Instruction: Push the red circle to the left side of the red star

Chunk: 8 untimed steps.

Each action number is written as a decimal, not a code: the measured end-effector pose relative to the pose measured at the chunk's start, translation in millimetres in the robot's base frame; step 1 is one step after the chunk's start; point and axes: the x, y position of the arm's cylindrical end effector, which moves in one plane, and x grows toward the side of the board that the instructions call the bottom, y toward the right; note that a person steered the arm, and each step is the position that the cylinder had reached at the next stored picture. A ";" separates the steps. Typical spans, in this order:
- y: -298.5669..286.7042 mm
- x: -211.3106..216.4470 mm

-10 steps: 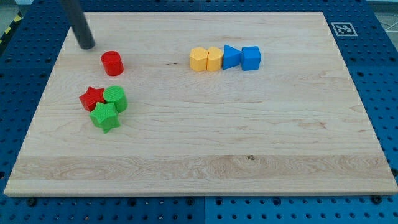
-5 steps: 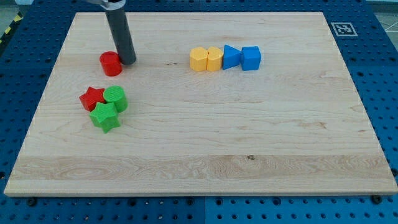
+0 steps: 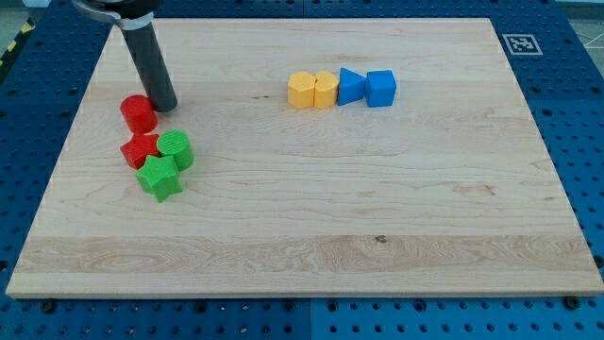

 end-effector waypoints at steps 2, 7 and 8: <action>-8.4 2.0; -45.5 3.0; -45.6 9.0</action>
